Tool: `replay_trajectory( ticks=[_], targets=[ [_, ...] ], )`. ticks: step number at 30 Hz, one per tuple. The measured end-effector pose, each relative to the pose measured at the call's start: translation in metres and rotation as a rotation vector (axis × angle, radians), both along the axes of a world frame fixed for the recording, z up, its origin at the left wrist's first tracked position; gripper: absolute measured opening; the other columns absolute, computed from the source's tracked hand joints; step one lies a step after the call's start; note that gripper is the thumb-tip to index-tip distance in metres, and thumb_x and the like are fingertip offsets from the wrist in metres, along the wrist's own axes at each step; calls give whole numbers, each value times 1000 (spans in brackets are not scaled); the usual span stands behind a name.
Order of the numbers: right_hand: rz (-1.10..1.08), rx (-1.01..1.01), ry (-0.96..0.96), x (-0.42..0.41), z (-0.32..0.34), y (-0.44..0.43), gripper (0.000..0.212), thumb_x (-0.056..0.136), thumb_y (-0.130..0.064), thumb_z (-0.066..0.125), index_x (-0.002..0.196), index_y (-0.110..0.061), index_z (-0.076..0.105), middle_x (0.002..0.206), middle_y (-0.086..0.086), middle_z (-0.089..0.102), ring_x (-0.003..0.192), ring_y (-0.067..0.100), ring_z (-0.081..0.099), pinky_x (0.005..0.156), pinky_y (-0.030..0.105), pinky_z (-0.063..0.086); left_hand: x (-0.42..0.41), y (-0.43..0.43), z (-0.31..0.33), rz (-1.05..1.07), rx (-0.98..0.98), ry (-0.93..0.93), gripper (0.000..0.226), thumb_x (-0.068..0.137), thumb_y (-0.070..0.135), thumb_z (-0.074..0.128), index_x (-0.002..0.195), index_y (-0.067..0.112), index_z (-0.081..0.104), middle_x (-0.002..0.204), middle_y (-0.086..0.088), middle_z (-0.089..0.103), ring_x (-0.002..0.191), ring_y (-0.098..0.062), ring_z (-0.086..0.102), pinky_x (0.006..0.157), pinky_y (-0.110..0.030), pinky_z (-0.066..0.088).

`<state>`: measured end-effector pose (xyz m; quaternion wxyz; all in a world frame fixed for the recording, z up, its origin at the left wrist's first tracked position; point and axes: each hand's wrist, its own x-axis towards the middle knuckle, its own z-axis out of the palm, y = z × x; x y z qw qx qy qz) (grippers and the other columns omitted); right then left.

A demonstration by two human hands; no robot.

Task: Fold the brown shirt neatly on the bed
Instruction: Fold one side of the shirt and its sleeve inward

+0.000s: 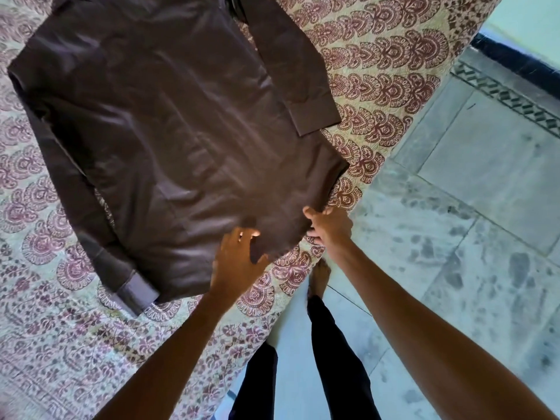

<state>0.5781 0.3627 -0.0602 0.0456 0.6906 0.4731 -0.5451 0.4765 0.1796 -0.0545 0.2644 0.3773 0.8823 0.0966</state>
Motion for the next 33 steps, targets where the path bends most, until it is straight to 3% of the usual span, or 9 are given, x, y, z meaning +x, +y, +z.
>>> replay_trajectory(
  ticks=[4, 8, 14, 18, 22, 24, 27, 31, 33],
  targets=[
    [-21, -117, 85, 1, 0, -38, 25, 78, -19, 78, 73, -14, 54, 74, 9, 68, 58, 22, 66, 60, 38, 57, 2, -23, -2, -281, -245, 168, 74, 70, 61, 65, 131, 23, 46, 132, -5, 45, 115, -28, 49, 91, -46, 47],
    [-35, -204, 171, -10, 6, -58, 22, 91, -22, 66, 92, -7, 50, 77, 12, 62, 60, 22, 61, 77, 47, 59, 6, -20, -1, -263, -191, 188, 37, 85, 25, 57, 121, 18, 49, 124, -6, 48, 112, -27, 50, 86, -43, 49],
    [-287, -238, 233, -11, 9, -69, 46, 104, -44, 25, 101, -8, 53, 93, 16, 65, 82, 31, 69, 71, 40, 58, -27, -8, 0, 484, 21, -341, 18, 87, 7, 54, 103, 10, 62, 91, -16, 68, 75, -25, 61, 63, -37, 48],
    [-212, -222, 228, -6, 5, -79, 26, 102, -28, 43, 112, -6, 53, 108, 19, 68, 89, 30, 71, 63, 33, 58, -47, -12, -3, 580, 20, -417, 18, 88, 8, 56, 103, 14, 62, 97, -14, 70, 87, -26, 67, 72, -30, 49],
    [-150, -273, 255, -6, 4, -90, 8, 93, -4, 59, 99, -3, 53, 100, 22, 68, 100, 39, 68, 66, 39, 56, -44, -24, 15, 300, 130, -110, 28, 85, 1, 55, 103, 19, 44, 96, -8, 60, 80, -35, 62, 67, -37, 47],
    [-157, -260, 235, -7, 3, -94, 7, 92, 3, 57, 87, -2, 56, 91, 22, 66, 78, 33, 73, 58, 34, 54, -35, -29, 21, 47, 102, 36, 29, 84, 3, 60, 98, 22, 43, 104, -3, 50, 73, -31, 61, 60, -40, 48],
    [-166, -259, 226, -10, 1, -96, 6, 91, 6, 57, 97, 2, 58, 89, 18, 66, 50, 14, 64, 45, 24, 51, -20, -30, 15, -153, 34, 104, 12, 90, 15, 56, 99, 22, 55, 116, 0, 42, 85, -21, 62, 66, -38, 56],
    [-192, -244, 179, -13, 8, -93, 19, 90, 9, 56, 107, 15, 61, 100, 29, 66, 76, 32, 70, 52, 30, 57, -1, -23, 0, -290, -132, 152, 50, 86, 50, 58, 122, 17, 50, 130, -5, 41, 108, -26, 52, 85, -43, 50],
    [-204, -253, 182, -12, 9, -89, 22, 91, 12, 50, 110, 21, 56, 110, 35, 62, 87, 38, 70, 53, 31, 56, 3, -22, -4, -360, -151, 232, 49, 87, 48, 59, 123, 15, 50, 127, -6, 46, 105, -26, 54, 83, -42, 50]
  ],
)
